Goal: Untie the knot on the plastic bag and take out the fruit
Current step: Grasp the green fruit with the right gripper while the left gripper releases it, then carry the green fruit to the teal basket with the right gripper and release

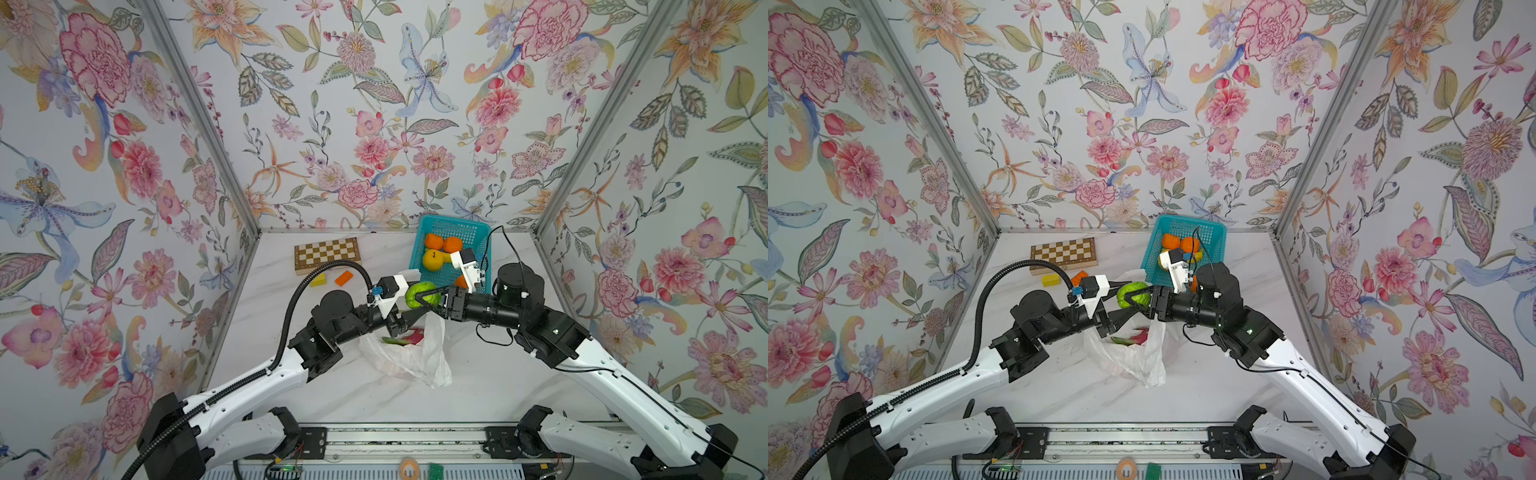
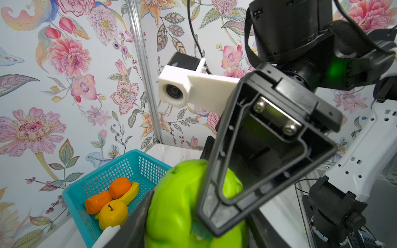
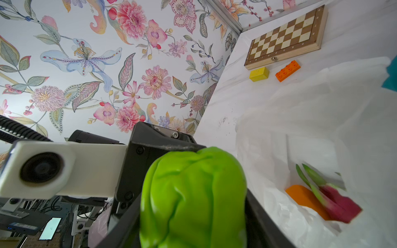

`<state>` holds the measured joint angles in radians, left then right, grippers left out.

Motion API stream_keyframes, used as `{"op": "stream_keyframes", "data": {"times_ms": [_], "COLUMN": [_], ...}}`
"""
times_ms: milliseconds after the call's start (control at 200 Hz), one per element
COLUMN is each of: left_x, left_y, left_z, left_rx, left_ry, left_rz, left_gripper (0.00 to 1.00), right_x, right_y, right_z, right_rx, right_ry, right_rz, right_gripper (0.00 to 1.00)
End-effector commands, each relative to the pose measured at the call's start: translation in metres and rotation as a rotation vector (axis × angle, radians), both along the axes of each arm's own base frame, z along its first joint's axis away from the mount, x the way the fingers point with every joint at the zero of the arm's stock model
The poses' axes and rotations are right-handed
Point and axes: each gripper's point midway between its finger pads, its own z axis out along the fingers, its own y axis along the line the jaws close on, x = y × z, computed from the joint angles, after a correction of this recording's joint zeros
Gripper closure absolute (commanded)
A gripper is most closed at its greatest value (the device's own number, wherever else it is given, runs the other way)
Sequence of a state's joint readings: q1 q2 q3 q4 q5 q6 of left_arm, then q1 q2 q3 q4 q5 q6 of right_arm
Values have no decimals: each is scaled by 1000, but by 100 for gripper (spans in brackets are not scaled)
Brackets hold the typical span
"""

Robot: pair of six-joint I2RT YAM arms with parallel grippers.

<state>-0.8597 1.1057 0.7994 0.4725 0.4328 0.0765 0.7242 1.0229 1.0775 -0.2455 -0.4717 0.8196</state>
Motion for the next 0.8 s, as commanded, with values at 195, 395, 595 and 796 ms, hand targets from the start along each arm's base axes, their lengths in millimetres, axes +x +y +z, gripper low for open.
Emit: {"op": "stream_keyframes", "data": {"times_ms": [195, 395, 595, 796], "left_x": [-8, -4, 0, 4], "left_y": [0, 8, 11, 14], "left_z": [17, 11, -10, -27], "left_rx": [-28, -21, 51, 127], "left_ry": [-24, 50, 138, 247], "left_rz": [34, 124, 188, 235], "left_gripper": [16, 8, 5, 1], "right_x": [21, 59, 106, 150], "right_y": [-22, -56, -95, -128], "right_z": [28, 36, 23, -5], "right_rx": [41, 6, -154, -422], "right_ry": [-103, -149, -156, -147], "right_rz": [-131, -297, -446, -528], "right_gripper": [63, 63, 62, 62]}}
